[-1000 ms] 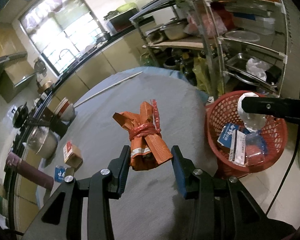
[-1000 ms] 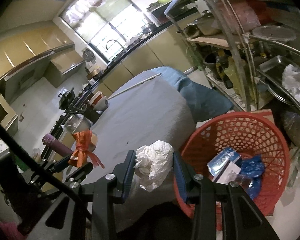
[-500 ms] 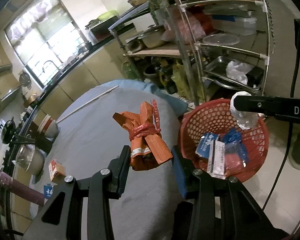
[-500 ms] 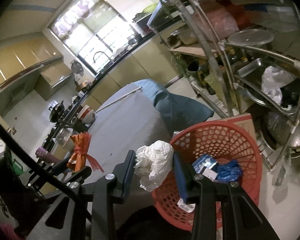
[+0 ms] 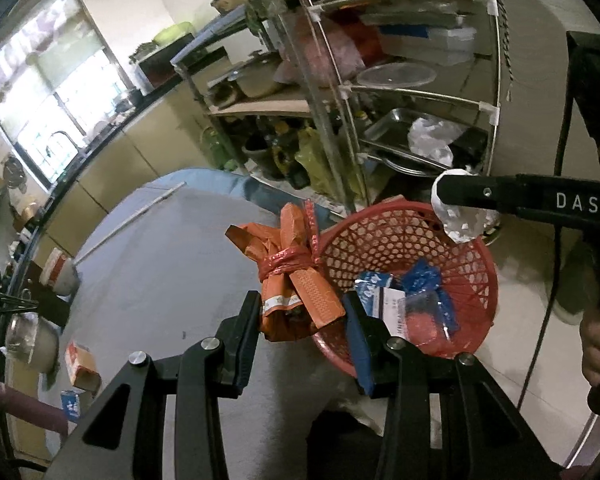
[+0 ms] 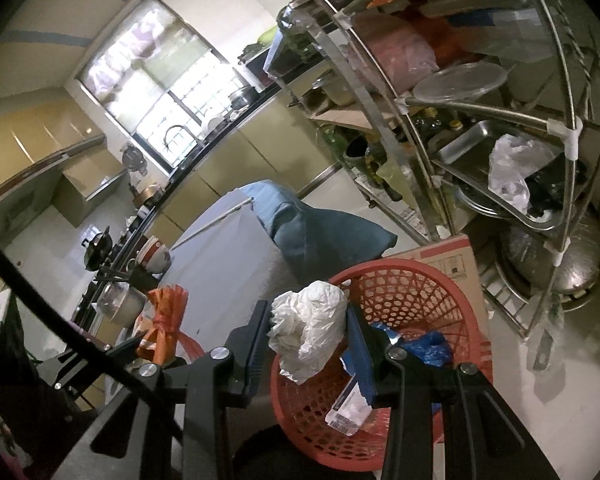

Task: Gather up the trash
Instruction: 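Open both tools over the red basket to drop the bag and tissue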

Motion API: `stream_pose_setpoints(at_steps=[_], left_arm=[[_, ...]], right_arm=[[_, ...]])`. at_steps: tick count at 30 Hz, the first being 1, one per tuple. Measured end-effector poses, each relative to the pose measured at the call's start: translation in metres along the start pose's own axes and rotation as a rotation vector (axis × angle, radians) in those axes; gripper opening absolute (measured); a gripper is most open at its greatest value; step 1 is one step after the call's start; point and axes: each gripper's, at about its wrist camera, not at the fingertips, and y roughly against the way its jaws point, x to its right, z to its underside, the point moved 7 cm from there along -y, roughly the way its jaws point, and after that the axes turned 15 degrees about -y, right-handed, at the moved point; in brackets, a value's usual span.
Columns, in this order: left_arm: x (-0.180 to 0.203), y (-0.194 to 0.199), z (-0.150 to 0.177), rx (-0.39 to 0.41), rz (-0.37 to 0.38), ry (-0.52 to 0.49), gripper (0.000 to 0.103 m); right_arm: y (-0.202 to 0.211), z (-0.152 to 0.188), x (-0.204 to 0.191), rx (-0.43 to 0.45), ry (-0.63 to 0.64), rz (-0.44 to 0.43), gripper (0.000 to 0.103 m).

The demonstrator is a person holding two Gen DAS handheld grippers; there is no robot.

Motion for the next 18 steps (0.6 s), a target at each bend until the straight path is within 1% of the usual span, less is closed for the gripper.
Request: stream_pose_setpoints(at_steps=[3,5,8,10,11,13,14,15,16,18], left_arm=[[0.006,-0.007,0.0,-0.007,0.062,0.011,0.044],[0.009,-0.012,0.001,-0.009,0.098,0.018,0.044],[0.016,-0.015,0.0,0.005,0.163,0.021,0.045],[0.021,-0.015,-0.001,0.019,0.2,0.018,0.046],[0.024,-0.014,-0.002,0.028,0.221,0.016,0.05],[0.026,-0.012,-0.003,0.042,0.239,0.013,0.055],[0.026,-0.011,-0.003,0.049,0.24,0.012,0.06],[0.026,-0.009,-0.002,0.057,0.238,0.012,0.063],[0.025,-0.008,-0.001,0.06,0.238,0.014,0.063],[0.02,-0.007,0.002,0.063,0.244,0.028,0.064]], right_arm=[[-0.003,-0.002,0.004,-0.003,-0.006,0.008,0.041],[-0.004,-0.003,0.007,-0.001,-0.014,0.017,0.044],[-0.007,-0.003,0.012,-0.003,-0.024,0.033,0.045],[-0.008,-0.005,0.014,-0.002,-0.032,0.042,0.05],[-0.008,-0.006,0.015,-0.003,-0.039,0.043,0.051],[-0.007,-0.007,0.018,-0.005,-0.058,0.039,0.053],[-0.007,-0.008,0.019,-0.005,-0.064,0.039,0.054],[-0.007,-0.009,0.019,-0.005,-0.068,0.038,0.058],[-0.007,-0.01,0.018,-0.004,-0.071,0.033,0.06],[-0.005,-0.011,0.017,0.005,-0.073,0.029,0.06]])
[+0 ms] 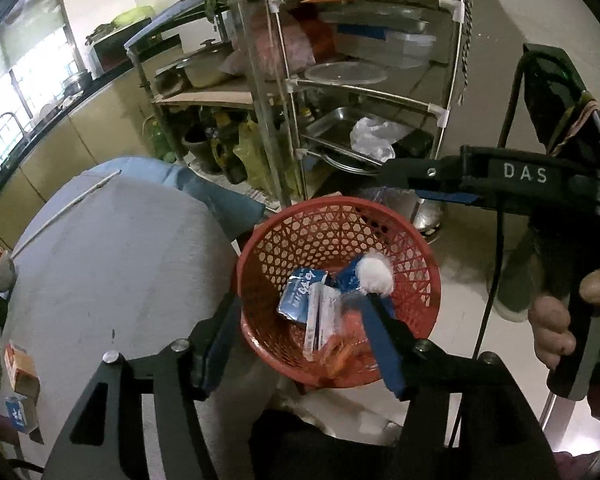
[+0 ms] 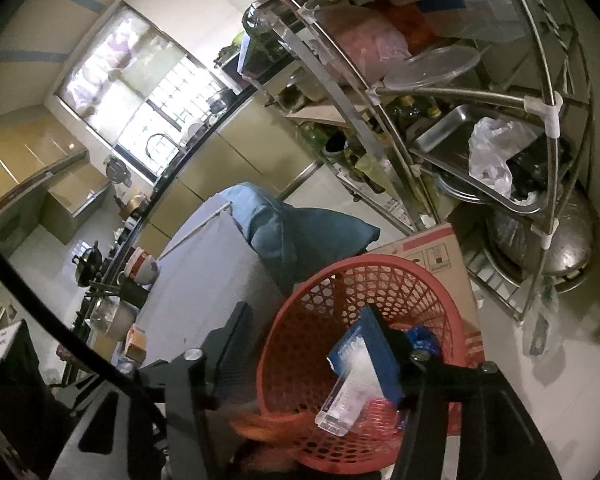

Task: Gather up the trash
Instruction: 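Open both tools over the red basket to drop the bag and tissue, then move both open tools back toward the blue box and red-white box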

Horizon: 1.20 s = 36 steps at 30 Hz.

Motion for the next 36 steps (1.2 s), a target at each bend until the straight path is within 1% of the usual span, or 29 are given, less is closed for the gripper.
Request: stream_pose_setpoints(at_steps=[5,7,14,20,25,31,36], left_arm=[[-0.021,0.006,0.017,-0.013,-0.039,0.046,0.064],[-0.034,0.011,0.03,-0.03,-0.066,0.078,0.064],[-0.077,0.033,0.082,-0.057,-0.14,0.234,0.066],[-0.103,0.054,0.122,-0.072,-0.25,0.295,0.069],[-0.127,0.065,0.156,-0.134,-0.352,0.362,0.07],[-0.15,0.083,0.184,-0.147,-0.413,0.435,0.07],[-0.168,0.095,0.209,-0.175,-0.479,0.488,0.07]], right_arm=[[-0.002,0.002,-0.008,0.007,0.016,0.0,0.06],[-0.003,0.005,-0.013,0.004,0.027,0.0,0.06],[-0.018,0.024,-0.037,-0.035,0.079,-0.005,0.06],[-0.032,0.048,-0.068,-0.08,0.156,-0.014,0.06],[-0.045,0.067,-0.096,-0.119,0.207,-0.032,0.06],[-0.059,0.092,-0.141,-0.157,0.281,-0.071,0.06],[-0.07,0.124,-0.17,-0.204,0.351,-0.089,0.06]])
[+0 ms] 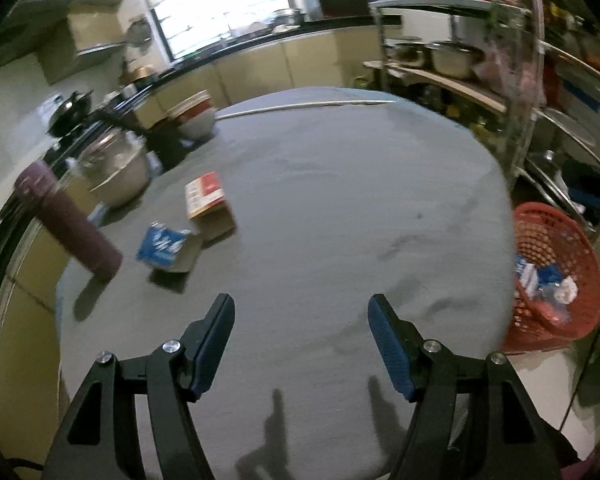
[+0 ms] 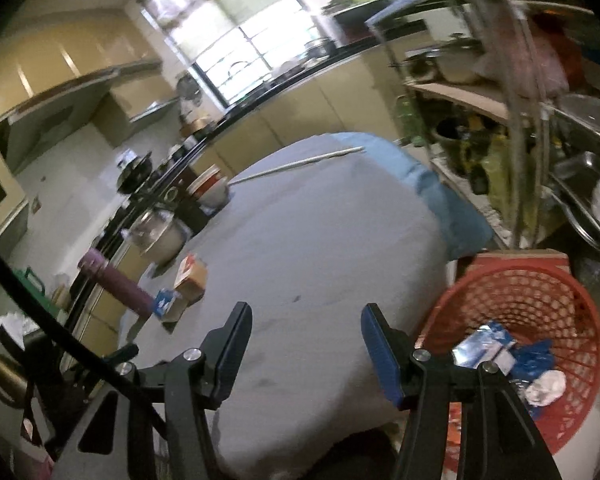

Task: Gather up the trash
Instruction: 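Move both open tools back toward the blue box and red-white box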

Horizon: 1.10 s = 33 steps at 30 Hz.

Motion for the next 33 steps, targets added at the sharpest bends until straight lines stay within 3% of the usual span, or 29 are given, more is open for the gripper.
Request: stream_pose_setpoints(at_steps=[7,18,33], left_arm=[[-0.041,-0.012,0.032,-0.066,-0.041,0.091,0.07],[-0.115,-0.012,0.065,-0.113,-0.2,0.216,0.07],[-0.142,-0.018,0.079,-0.124,-0.219,0.25,0.07]], right_arm=[[-0.018,0.023,-0.022,-0.057,0.063,0.015,0.06],[-0.03,0.035,-0.049,-0.09,0.123,0.01,0.06],[-0.093,0.047,-0.14,-0.176,0.244,-0.078,0.061]])
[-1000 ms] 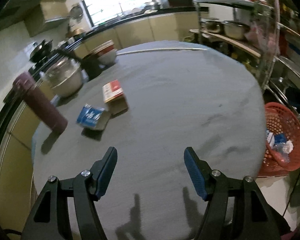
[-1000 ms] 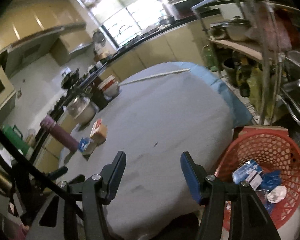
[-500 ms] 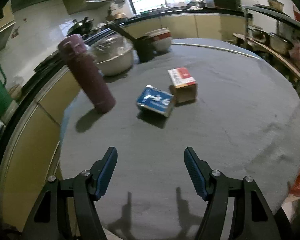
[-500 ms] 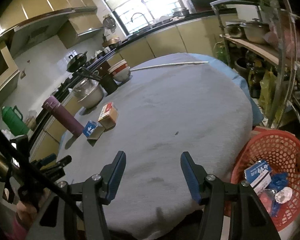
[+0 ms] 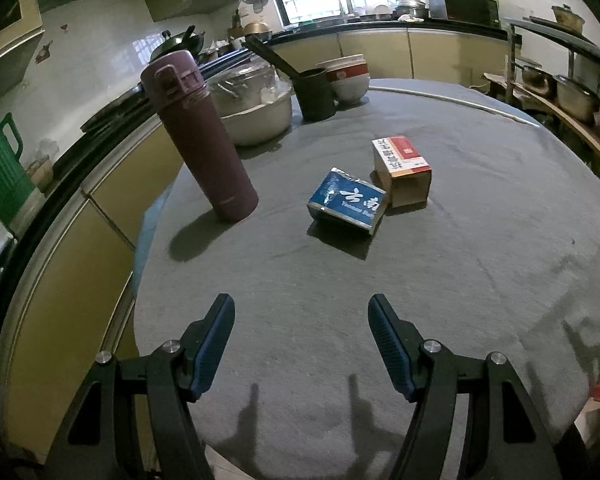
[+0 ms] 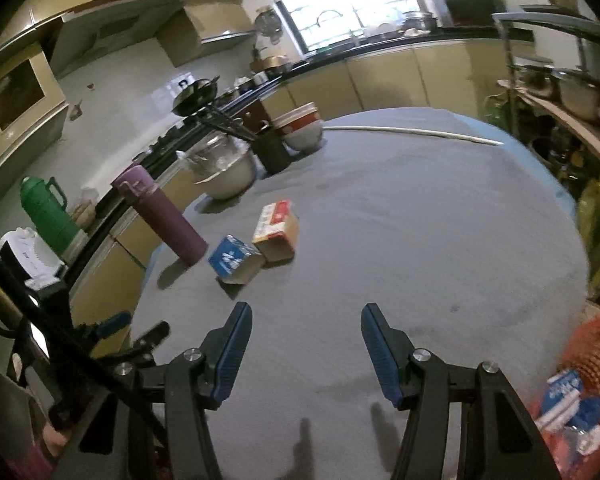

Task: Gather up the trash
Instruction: 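Move both open tools back toward the blue box and red-white box, then grasp the red-white medicine box with the right tool while the left tool grasps the blue box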

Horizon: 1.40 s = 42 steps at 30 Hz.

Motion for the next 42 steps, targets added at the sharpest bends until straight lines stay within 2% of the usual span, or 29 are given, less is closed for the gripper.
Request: stream_pose_setpoints(at_steps=[9,15,20,24,29,31,33,35,39,42], left_arm=[[-0.015,-0.023,-0.007,-0.017,0.006,-0.009,0.07],[-0.039,-0.042,-0.011,-0.038,0.006,0.027,0.07],[-0.054,-0.053,-0.011,-0.061,-0.003,0.052,0.07],[-0.058,-0.058,-0.01,-0.075,0.0,0.058,0.07],[-0.063,-0.063,-0.012,-0.095,0.04,0.094,0.07],[-0.064,-0.064,-0.013,-0.103,0.056,0.111,0.07],[-0.065,-0.064,-0.016,-0.107,0.075,0.13,0.07],[-0.064,-0.065,-0.02,-0.112,0.103,0.152,0.07],[-0.054,-0.074,-0.034,-0.135,0.193,0.21,0.07],[-0.043,-0.087,-0.045,-0.18,0.272,0.275,0.07]], right_arm=[[-0.051,-0.021,-0.037,-0.049,0.034,-0.025,0.061],[-0.108,-0.037,-0.062,-0.121,0.056,-0.025,0.061],[-0.157,-0.048,-0.074,-0.151,0.071,0.038,0.061],[-0.201,-0.056,-0.074,-0.162,0.087,0.143,0.063],[-0.239,-0.059,-0.062,-0.207,0.057,0.227,0.066],[-0.246,-0.058,-0.055,-0.218,0.04,0.253,0.066],[-0.248,-0.058,-0.046,-0.219,-0.004,0.244,0.065],[-0.245,-0.059,-0.037,-0.215,-0.027,0.228,0.054],[-0.227,-0.065,-0.021,-0.18,-0.032,0.221,0.054],[-0.208,-0.068,-0.006,-0.167,-0.06,0.204,0.054]])
